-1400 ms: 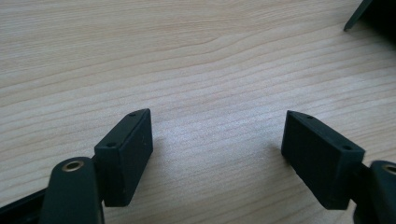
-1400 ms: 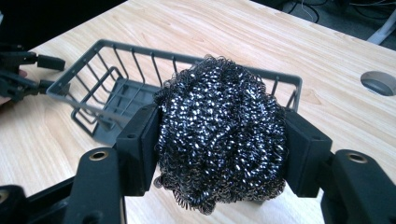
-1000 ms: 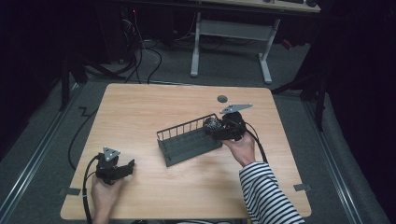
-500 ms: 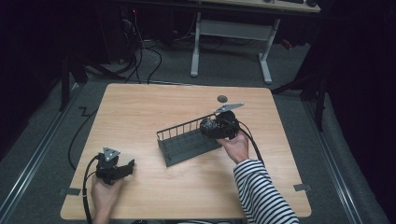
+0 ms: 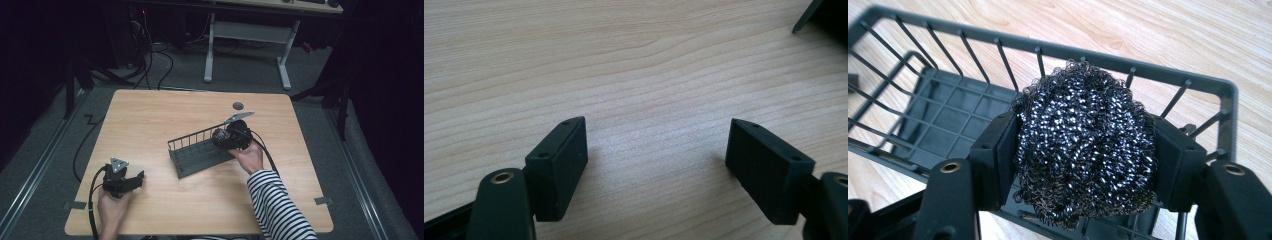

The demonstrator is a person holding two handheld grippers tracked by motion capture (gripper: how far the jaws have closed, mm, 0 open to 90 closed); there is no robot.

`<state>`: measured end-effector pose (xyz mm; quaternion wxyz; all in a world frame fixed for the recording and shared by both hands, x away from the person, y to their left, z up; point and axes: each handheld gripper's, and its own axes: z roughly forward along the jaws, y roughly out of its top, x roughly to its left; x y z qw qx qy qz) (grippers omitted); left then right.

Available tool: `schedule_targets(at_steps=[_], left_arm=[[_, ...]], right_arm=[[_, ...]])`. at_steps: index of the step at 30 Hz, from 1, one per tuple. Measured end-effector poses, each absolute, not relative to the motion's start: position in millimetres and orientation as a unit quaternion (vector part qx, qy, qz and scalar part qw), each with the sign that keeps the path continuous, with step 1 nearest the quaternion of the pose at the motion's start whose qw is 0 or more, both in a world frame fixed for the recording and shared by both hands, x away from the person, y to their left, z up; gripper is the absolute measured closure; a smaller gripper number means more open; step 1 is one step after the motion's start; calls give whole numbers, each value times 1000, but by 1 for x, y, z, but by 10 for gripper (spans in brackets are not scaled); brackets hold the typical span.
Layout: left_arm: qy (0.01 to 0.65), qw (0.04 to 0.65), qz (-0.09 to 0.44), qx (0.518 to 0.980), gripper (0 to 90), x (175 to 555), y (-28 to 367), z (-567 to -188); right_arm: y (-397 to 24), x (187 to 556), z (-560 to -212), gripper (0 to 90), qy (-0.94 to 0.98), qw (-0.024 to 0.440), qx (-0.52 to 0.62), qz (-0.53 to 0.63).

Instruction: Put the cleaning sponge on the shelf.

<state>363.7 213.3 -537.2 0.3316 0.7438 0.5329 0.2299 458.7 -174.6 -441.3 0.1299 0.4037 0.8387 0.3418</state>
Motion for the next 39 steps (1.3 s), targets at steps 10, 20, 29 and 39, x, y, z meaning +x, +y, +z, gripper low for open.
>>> schedule_targets(at_steps=[10, 20, 29, 39], left_arm=[[533, 332, 230, 744, 253, 364, 213, -537], [533, 332, 230, 744, 253, 364, 213, -537], [531, 332, 229, 745, 252, 364, 213, -537], [531, 333, 229, 745, 252, 364, 213, -537]], right_arm=[[-173, 460, -445, 322, 839, 122, 406, 342], [-180, 455, -436, 281, 828, 129, 407, 363], [-198, 441, -425, 340, 810, 142, 411, 392], [-230, 423, -417, 359, 789, 153, 428, 413]])
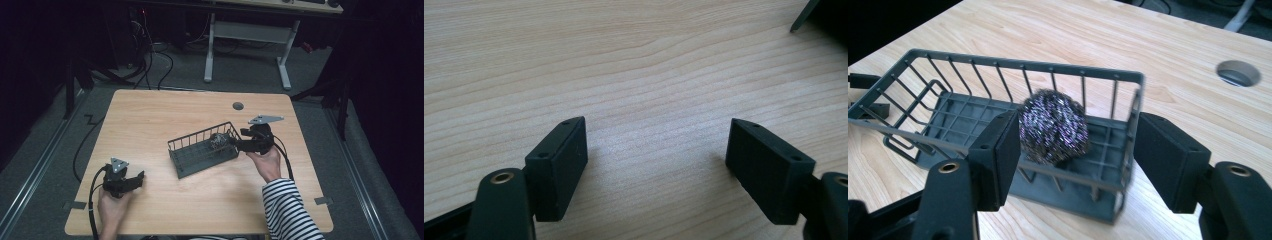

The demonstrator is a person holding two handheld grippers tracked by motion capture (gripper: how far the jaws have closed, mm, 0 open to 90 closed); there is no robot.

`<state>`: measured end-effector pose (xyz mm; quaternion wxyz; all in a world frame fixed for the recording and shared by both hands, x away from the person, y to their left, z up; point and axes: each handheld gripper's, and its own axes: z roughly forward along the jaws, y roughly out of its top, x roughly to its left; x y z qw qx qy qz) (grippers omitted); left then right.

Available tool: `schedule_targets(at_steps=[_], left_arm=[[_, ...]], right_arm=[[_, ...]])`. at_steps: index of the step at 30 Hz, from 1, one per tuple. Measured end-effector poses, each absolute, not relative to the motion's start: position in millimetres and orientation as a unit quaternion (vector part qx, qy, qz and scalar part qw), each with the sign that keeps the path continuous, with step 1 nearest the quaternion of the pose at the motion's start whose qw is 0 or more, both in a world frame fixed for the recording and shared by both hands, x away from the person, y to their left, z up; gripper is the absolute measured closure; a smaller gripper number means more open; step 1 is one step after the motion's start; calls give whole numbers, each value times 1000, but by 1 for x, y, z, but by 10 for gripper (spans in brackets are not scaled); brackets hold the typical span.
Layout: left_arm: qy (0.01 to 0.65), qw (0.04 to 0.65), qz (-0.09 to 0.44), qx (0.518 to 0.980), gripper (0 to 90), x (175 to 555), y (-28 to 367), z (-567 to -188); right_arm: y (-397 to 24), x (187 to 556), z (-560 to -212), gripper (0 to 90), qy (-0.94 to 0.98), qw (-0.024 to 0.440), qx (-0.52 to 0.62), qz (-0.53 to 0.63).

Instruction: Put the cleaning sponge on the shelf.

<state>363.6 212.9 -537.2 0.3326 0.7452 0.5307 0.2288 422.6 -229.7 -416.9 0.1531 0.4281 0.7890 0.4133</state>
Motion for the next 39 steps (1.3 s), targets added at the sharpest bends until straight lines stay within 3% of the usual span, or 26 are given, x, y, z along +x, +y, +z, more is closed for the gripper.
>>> schedule_targets(at_steps=[20, 39], left_arm=[[531, 333, 230, 745, 252, 364, 213, -537], [531, 333, 229, 745, 251, 364, 213, -537]], right_arm=[[-275, 383, -409, 363, 765, 169, 442, 437], [-321, 348, -444, 368, 726, 165, 494, 449]])
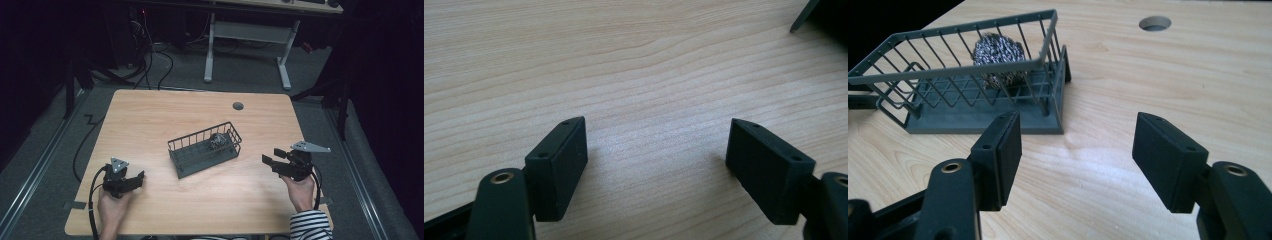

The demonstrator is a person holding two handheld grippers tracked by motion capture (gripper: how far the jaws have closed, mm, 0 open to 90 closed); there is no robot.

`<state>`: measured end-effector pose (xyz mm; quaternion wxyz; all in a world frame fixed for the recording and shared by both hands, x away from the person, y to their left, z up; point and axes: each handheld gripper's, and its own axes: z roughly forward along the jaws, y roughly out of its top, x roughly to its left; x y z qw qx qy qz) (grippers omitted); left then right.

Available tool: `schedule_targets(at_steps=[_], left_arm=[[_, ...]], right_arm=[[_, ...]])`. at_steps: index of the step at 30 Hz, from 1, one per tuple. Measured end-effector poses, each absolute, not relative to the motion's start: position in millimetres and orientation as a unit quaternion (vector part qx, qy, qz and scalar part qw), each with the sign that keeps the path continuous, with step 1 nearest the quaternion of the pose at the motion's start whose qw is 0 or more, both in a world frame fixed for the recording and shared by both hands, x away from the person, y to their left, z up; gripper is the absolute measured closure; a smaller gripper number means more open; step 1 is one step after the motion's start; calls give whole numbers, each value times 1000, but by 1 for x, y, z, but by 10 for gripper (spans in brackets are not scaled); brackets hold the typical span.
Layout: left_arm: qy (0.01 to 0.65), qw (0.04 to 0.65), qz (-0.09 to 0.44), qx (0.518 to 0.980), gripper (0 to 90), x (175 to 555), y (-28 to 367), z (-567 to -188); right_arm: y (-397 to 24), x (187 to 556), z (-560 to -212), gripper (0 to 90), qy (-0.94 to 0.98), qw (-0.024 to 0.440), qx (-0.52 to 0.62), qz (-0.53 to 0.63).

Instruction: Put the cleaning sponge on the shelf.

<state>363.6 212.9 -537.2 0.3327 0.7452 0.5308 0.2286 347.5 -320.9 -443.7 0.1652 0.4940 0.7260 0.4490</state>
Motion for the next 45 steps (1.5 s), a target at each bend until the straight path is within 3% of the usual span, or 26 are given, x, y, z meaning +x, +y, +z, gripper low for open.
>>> schedule_targets(at_steps=[19, 31, 45], left_arm=[[531, 333, 228, 745, 250, 364, 213, -537], [531, 333, 229, 745, 251, 364, 213, -537], [531, 333, 229, 745, 250, 363, 213, -537]], right_arm=[[-322, 339, -504, 364, 717, 142, 535, 423], [-312, 335, -526, 366, 732, 197, 536, 371], [-300, 336, -531, 339, 762, 227, 513, 323]])
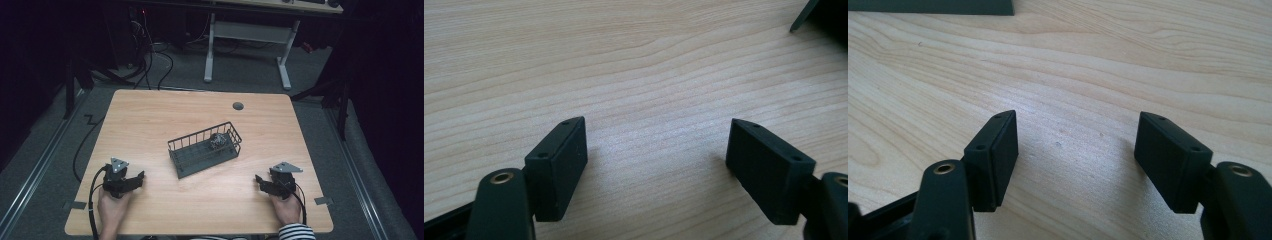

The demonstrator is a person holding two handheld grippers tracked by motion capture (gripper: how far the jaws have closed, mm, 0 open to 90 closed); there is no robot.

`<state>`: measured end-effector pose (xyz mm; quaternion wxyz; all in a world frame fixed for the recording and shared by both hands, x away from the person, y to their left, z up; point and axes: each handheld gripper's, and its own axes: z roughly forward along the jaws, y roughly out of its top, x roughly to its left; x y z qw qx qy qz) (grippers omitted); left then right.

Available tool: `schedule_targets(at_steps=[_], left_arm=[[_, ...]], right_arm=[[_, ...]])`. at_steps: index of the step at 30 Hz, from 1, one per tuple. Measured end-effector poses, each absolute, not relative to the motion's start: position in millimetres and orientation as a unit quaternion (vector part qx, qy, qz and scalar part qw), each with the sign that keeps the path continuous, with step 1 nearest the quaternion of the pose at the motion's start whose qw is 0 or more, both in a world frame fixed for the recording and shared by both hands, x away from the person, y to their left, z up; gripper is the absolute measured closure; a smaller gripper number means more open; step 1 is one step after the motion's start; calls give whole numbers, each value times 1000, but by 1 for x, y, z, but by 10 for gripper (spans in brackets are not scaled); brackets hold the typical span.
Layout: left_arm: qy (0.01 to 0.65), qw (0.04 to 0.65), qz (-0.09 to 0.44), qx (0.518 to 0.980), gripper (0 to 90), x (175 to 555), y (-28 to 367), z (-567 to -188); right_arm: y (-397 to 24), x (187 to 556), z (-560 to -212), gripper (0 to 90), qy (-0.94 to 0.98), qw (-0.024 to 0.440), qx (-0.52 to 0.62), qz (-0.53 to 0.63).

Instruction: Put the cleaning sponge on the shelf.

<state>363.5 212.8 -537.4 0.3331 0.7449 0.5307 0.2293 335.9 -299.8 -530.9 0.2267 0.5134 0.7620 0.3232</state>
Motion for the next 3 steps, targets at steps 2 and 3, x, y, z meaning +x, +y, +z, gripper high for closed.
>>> schedule_targets(at_steps=[2, 3], left_arm=[[531, 333, 229, 745, 250, 364, 213, -537], [531, 333, 229, 745, 250, 363, 213, -537]], right_arm=[[-299, 336, -531, 337, 762, 228, 513, 322], [-300, 336, -531, 337, 762, 228, 513, 322]])
